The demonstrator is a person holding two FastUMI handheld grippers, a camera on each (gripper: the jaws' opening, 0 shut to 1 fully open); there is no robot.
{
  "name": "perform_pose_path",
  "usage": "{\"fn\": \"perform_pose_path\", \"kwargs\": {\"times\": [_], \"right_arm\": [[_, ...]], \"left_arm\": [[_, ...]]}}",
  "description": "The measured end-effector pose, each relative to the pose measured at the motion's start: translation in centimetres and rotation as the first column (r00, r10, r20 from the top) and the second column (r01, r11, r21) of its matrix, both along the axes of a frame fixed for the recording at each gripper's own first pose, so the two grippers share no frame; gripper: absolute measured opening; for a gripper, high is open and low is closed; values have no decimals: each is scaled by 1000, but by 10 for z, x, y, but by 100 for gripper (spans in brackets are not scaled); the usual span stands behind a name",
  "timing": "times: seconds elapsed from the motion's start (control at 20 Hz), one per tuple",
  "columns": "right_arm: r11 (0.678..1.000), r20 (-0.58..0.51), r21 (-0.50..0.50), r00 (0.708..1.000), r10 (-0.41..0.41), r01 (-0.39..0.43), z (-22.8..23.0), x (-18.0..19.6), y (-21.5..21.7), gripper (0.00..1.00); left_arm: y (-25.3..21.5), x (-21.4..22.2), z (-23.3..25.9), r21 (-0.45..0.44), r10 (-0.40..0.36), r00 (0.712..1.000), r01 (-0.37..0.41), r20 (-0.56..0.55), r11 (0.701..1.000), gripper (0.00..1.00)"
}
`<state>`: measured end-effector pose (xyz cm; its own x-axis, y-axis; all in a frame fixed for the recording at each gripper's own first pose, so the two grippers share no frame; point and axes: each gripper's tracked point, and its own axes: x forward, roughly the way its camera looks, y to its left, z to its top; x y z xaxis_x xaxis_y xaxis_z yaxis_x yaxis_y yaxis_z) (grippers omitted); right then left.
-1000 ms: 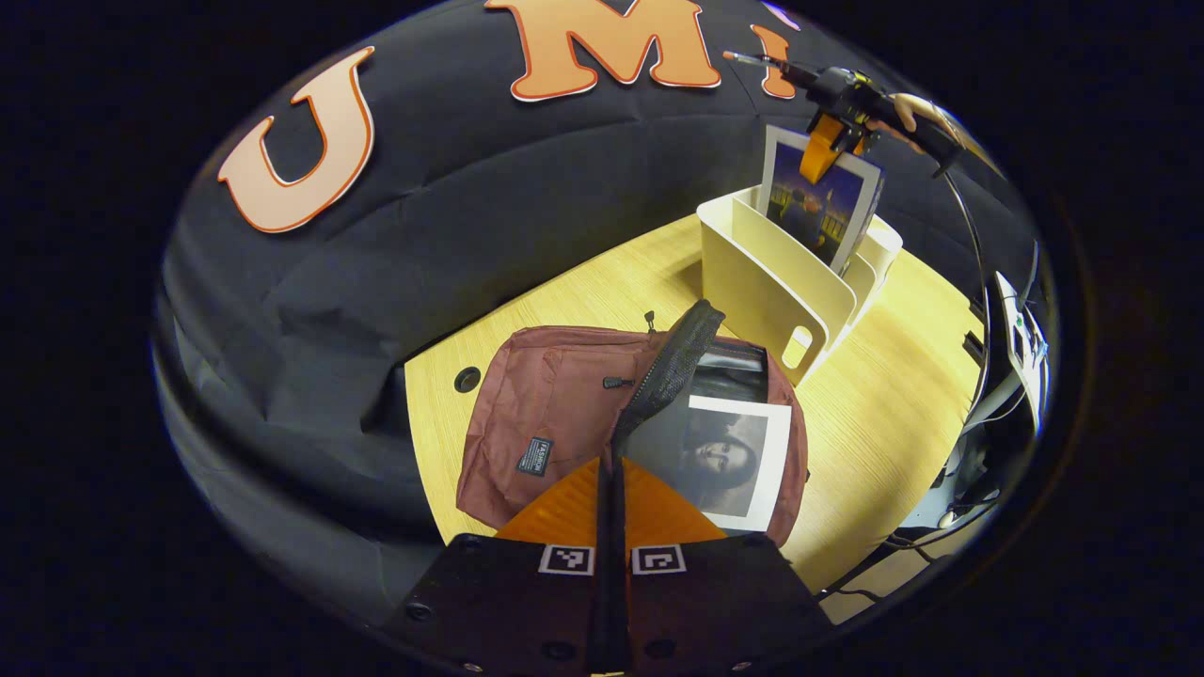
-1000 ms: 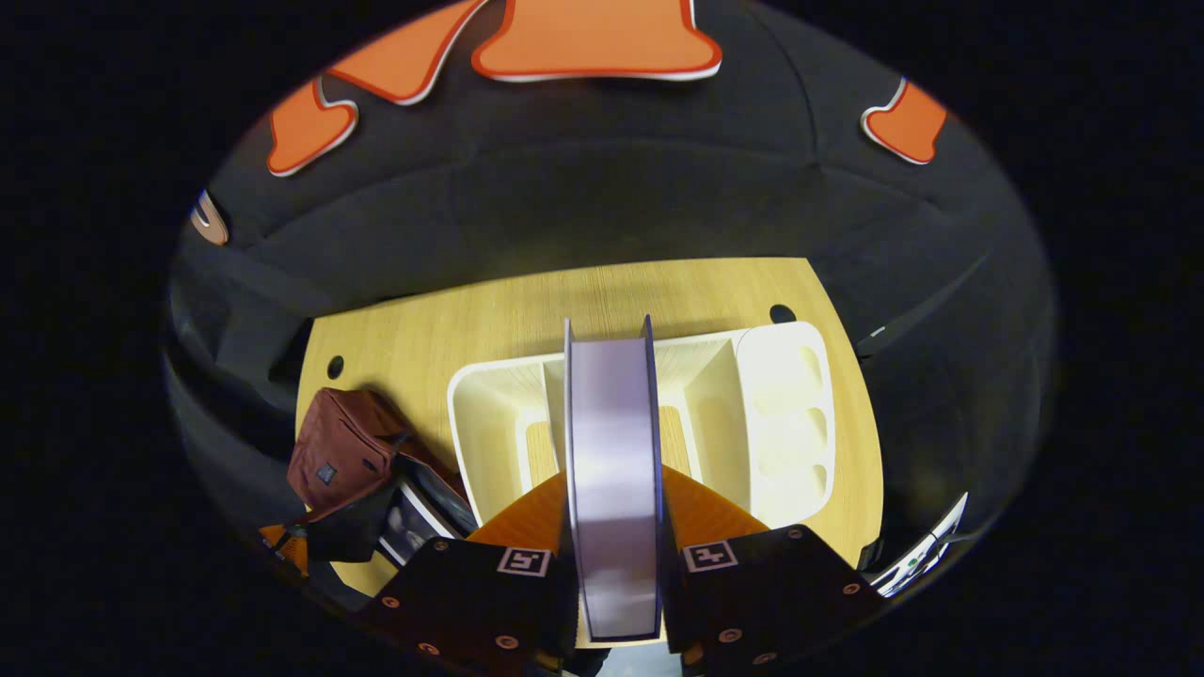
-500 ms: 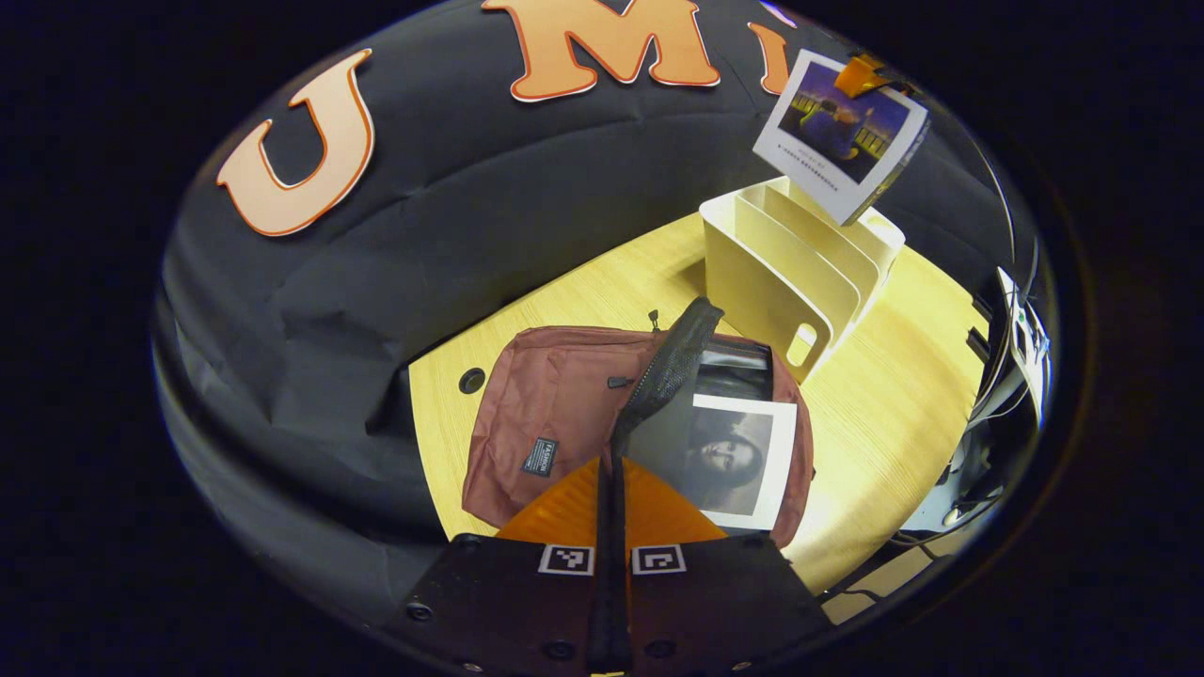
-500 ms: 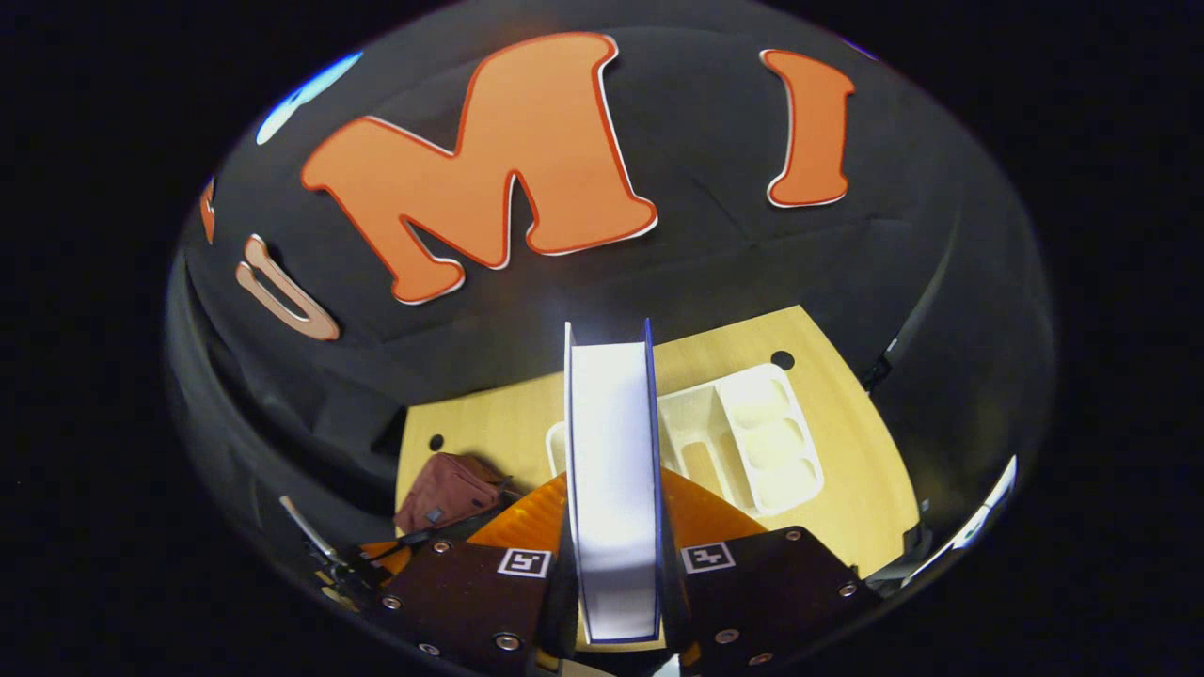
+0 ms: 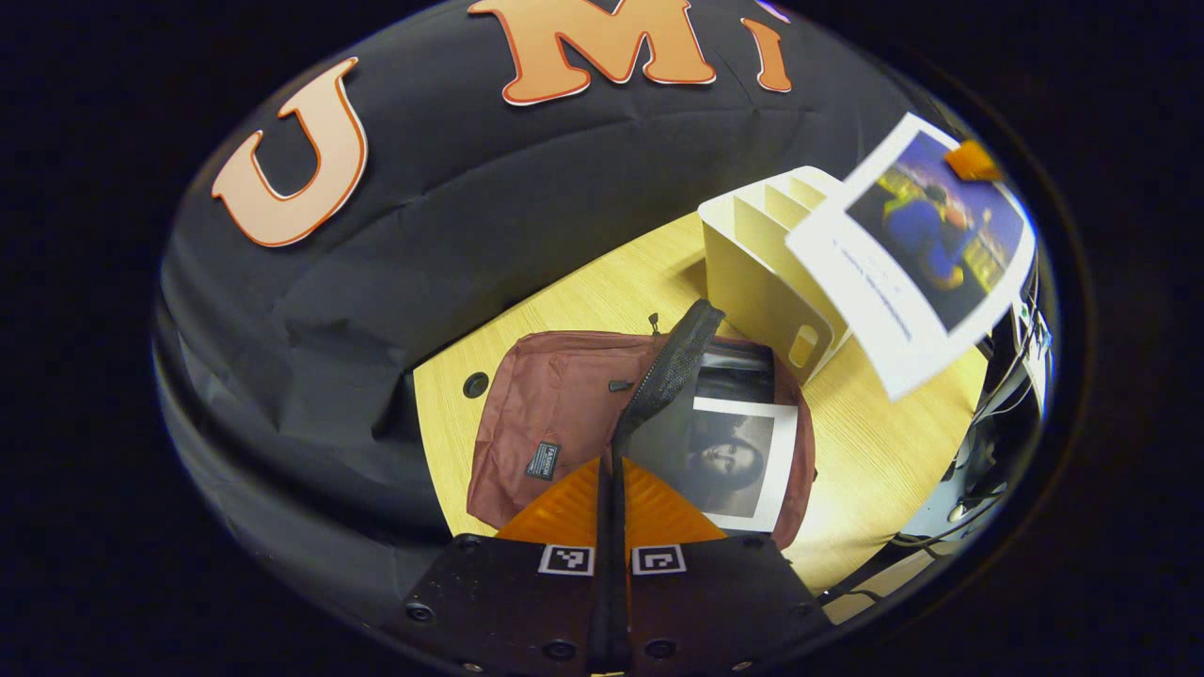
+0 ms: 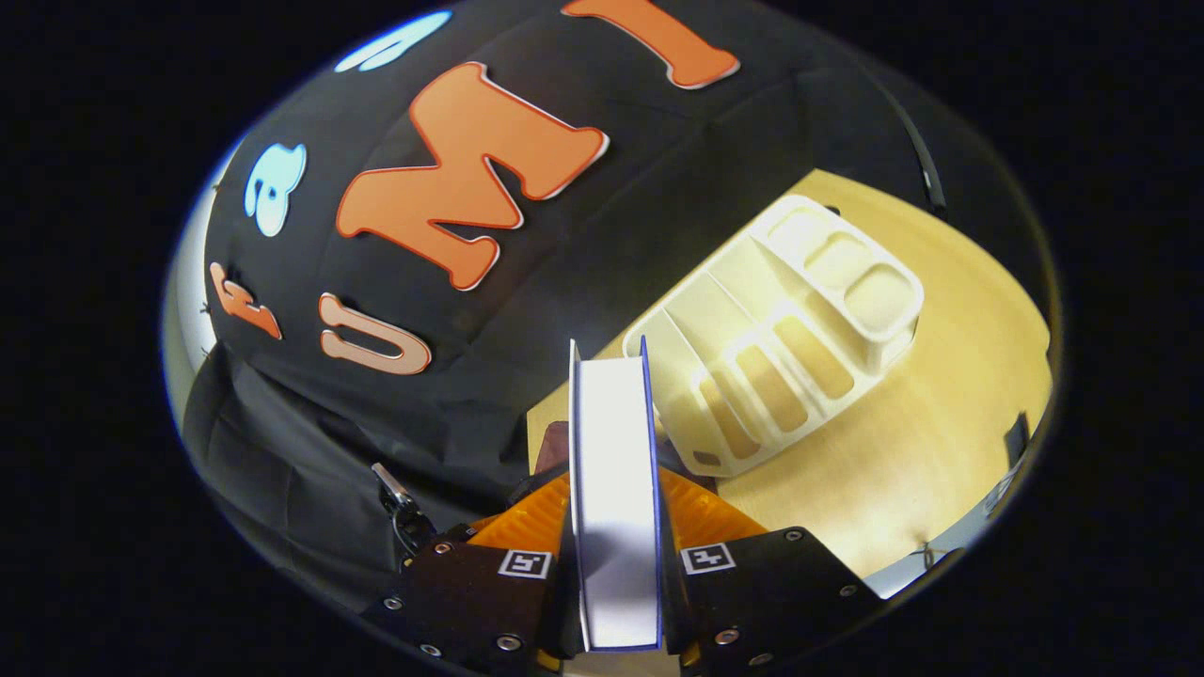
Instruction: Open the schoolbag, grab two books from the bookshelf and put them into the schoolbag.
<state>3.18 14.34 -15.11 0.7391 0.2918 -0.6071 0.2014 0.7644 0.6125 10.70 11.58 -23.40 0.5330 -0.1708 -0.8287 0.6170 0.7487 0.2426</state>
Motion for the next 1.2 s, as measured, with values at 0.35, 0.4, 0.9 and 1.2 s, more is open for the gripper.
{"fn": "perform_pose_path", "kwargs": {"times": [0.35, 0.4, 0.9, 1.2], "right_arm": [[970, -75, 223, 994, -78, 93, -115, 3, 37, 35], [965, -68, 245, 994, -82, 96, -126, 9, 45, 35], [937, 44, 331, 990, -135, 113, -177, 55, 109, 35], [950, 5, 299, 996, -91, 85, -207, 65, 169, 36]], "left_arm": [[-7, -2, 5, 20, -20, 1000, 20, 4, 1000, 1], [-8, -3, 7, 23, -20, 1000, 20, 6, 1000, 1], [-29, -14, 34, 11, -69, 997, 68, 43, 998, 0], [-48, -21, 50, -1, -112, 991, 113, 66, 994, 1]]}}
